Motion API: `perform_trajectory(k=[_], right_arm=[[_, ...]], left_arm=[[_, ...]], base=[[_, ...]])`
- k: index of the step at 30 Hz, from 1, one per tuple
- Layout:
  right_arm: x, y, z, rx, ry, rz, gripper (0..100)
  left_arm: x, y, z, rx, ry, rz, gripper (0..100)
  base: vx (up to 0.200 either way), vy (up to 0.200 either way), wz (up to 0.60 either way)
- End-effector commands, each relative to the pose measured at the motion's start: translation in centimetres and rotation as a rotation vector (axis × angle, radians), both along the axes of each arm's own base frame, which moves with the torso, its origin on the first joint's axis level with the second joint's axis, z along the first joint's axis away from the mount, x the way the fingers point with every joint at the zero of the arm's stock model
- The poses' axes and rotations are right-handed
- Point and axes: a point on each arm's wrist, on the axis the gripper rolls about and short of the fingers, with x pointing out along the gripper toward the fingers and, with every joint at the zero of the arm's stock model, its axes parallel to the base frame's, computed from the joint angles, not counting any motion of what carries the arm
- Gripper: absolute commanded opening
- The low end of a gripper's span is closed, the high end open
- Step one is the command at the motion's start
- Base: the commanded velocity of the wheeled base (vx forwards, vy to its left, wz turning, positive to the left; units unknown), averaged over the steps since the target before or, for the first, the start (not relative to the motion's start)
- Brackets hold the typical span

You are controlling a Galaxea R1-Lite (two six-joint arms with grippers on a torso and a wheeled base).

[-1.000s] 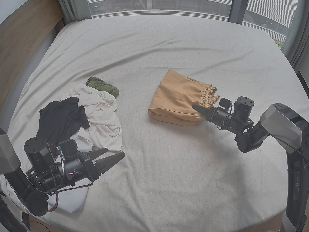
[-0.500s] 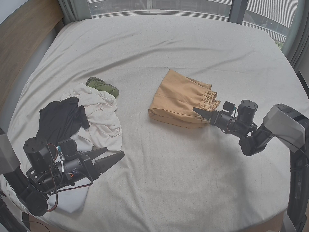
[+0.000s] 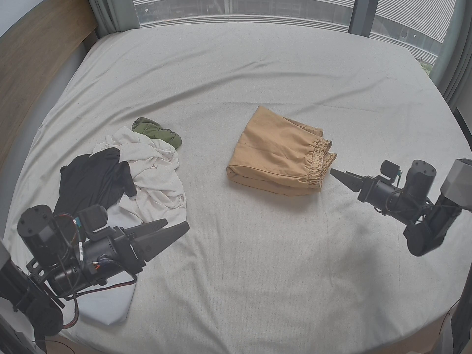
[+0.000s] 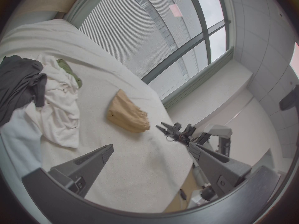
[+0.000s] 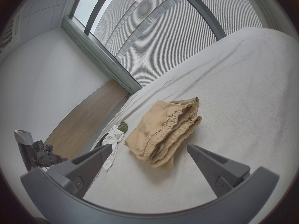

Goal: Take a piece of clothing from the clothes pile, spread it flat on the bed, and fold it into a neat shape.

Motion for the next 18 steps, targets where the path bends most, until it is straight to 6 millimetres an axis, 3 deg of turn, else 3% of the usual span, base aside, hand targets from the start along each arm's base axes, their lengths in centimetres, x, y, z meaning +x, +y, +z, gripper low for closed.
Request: perform_trajectory(k=[1, 3, 4, 6, 7, 12, 18], right_arm=[[-9.8, 0.2, 5.3, -0.004, -0.154, 0.058, 100], [-10.8, 0.4, 5.7, -0.001, -0.166, 0.07, 100], [-12.6, 0.7, 6.2, 0.004, -0.187, 0.094, 100], [-13.5, 0.7, 6.5, 0.007, -0.201, 0.103, 100], [-14.8, 0.7, 6.7, 0.009, -0.212, 0.118, 100], [-17.4, 0.5, 6.7, 0.014, -0.227, 0.138, 100], [-20.4, -0.3, 6.6, 0.005, -0.269, 0.129, 100]], left_arm=[[-6.0, 0.2, 4.5, -0.163, -0.122, -0.156, 100], [-6.7, 0.4, 4.2, -0.159, -0.117, -0.165, 100], [-8.0, 0.9, 3.7, -0.146, -0.121, -0.182, 100], [-8.6, 1.2, 3.5, -0.14, -0.136, -0.187, 100], [-9.4, 1.6, 3.7, -0.131, -0.177, -0.183, 100], [-11.5, 3.1, 4.3, -0.122, -0.227, -0.176, 100], [-14.0, 4.8, 3.5, -0.039, -0.253, -0.146, 100]], base=[[0.0, 0.0, 0.0], [0.0, 0.0, 0.0], [0.0, 0.0, 0.0], [0.0, 0.0, 0.0], [0.0, 0.0, 0.0], [0.0, 0.0, 0.0], [0.0, 0.0, 0.0]])
